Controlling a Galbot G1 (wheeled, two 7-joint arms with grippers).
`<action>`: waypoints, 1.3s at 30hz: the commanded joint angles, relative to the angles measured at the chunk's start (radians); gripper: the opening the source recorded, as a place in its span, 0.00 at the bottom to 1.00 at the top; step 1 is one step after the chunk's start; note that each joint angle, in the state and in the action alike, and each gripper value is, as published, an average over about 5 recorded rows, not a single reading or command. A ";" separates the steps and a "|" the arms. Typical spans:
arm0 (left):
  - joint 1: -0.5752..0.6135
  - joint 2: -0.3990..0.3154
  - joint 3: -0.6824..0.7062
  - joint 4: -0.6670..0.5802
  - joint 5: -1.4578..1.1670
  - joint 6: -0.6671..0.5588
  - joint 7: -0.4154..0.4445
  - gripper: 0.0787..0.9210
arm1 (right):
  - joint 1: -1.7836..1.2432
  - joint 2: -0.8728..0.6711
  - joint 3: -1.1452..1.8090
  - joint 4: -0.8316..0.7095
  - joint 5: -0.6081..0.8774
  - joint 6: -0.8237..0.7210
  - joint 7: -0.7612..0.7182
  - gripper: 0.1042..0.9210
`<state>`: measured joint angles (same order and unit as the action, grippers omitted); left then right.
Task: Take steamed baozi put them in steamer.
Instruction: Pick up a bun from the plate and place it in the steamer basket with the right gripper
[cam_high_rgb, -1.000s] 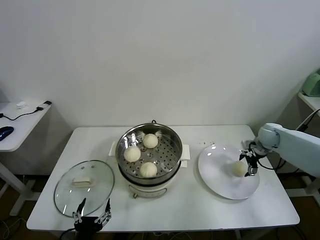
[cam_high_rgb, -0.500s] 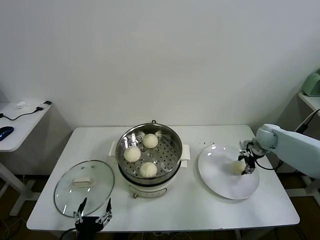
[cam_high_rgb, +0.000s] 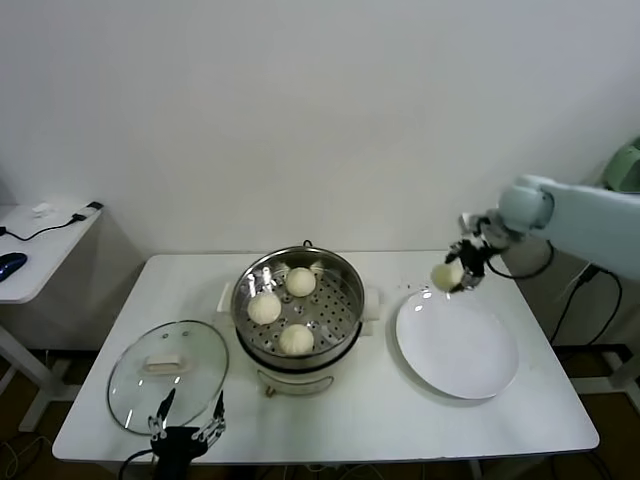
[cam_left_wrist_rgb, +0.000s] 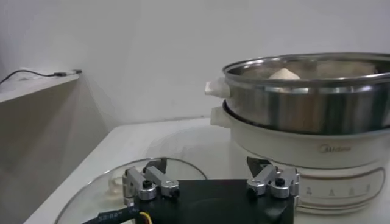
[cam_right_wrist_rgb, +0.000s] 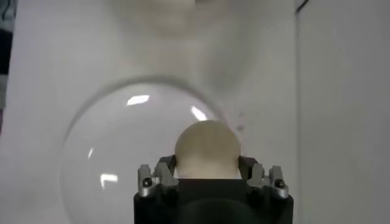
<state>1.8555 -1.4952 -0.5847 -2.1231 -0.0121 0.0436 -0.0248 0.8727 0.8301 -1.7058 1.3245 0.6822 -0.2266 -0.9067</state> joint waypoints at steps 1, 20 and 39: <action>-0.002 0.002 0.002 -0.003 0.000 0.000 0.000 0.88 | 0.338 0.263 -0.139 0.239 0.441 -0.118 0.100 0.69; -0.016 0.009 -0.004 0.003 -0.010 -0.001 0.000 0.88 | -0.084 0.462 -0.089 0.057 0.300 -0.205 0.240 0.69; -0.011 0.006 0.008 0.006 -0.008 -0.004 -0.002 0.88 | -0.165 0.441 -0.040 0.010 0.235 -0.187 0.239 0.75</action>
<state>1.8444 -1.4884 -0.5773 -2.1178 -0.0202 0.0397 -0.0268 0.7459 1.2559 -1.7591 1.3517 0.9340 -0.4236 -0.6675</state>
